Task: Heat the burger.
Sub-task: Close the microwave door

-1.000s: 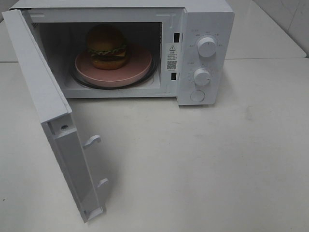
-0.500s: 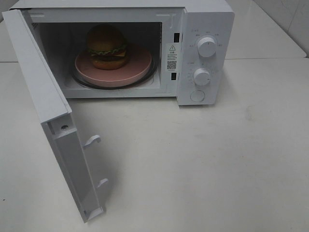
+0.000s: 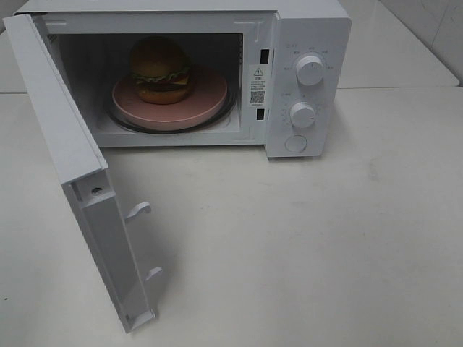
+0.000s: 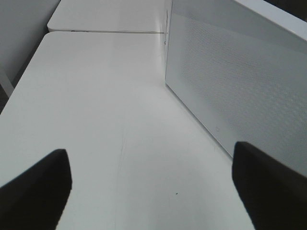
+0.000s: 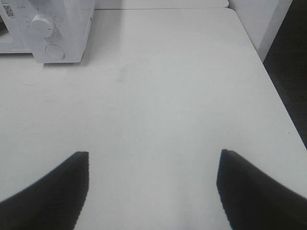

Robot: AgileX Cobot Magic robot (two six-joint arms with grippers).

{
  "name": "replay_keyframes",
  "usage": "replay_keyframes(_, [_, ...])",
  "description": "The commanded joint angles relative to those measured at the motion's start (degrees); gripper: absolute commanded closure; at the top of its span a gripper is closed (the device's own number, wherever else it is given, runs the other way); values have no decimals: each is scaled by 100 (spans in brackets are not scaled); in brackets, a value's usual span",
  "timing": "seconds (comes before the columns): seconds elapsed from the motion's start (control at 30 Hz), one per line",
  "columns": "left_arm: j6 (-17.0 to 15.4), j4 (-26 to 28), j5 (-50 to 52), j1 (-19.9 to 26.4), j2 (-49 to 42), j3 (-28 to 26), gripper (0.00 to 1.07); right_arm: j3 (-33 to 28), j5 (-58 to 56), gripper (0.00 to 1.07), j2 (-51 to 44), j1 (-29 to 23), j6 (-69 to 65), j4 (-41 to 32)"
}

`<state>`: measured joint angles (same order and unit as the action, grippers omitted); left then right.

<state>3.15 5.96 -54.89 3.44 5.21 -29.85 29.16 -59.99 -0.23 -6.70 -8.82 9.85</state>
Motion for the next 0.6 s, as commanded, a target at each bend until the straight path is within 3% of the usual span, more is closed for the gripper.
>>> replay_keyframes(0.03, [-34,34,395,-34,292,-34,29,-6,40,35,-160,29,-23,-6])
replay_keyframes(0.1, [-34,11,997,-34,859,-6,40,-6,40,35,-160,29,-23,-6])
replay_keyframes(0.13, [-34,11,997,-34,859,-6,40,-6,40,35,-160,29,-23,-6])
replay_keyframes(0.2, [-34,-34,1581,-34,1295,80,57,-6,40,36,-160,29,-23,-6])
replay_keyframes(0.27, [-34,-46,1822,-34,1415,126,62,-6,40,36,-160,29,-23,-6])
replay_keyframes(0.3, [-34,-34,2275,-34,1639,206,72,-6,40,36,-160,29,-23,-6])
replay_keyframes(0.33, [-34,-34,2275,-34,1639,206,72,-6,40,36,-160,29,-23,-6])
replay_keyframes(0.37, [-34,-29,2395,-34,1742,235,79,-6,40,36,-160,29,-23,-6])
replay_keyframes(0.4, [-34,-23,2630,-34,2028,269,92,-6,40,36,-160,29,-23,-6])
replay_keyframes(0.43, [-34,-23,2630,-34,2028,269,92,-6,40,36,-160,29,-23,-6])
replay_keyframes(0.5, [-34,-23,2871,-34,2464,281,107,-6,40,36,-160,29,-23,-6])
replay_keyframes(0.6, [-34,-23,3231,-34,2922,281,107,-6,40,36,-160,29,-23,-6])
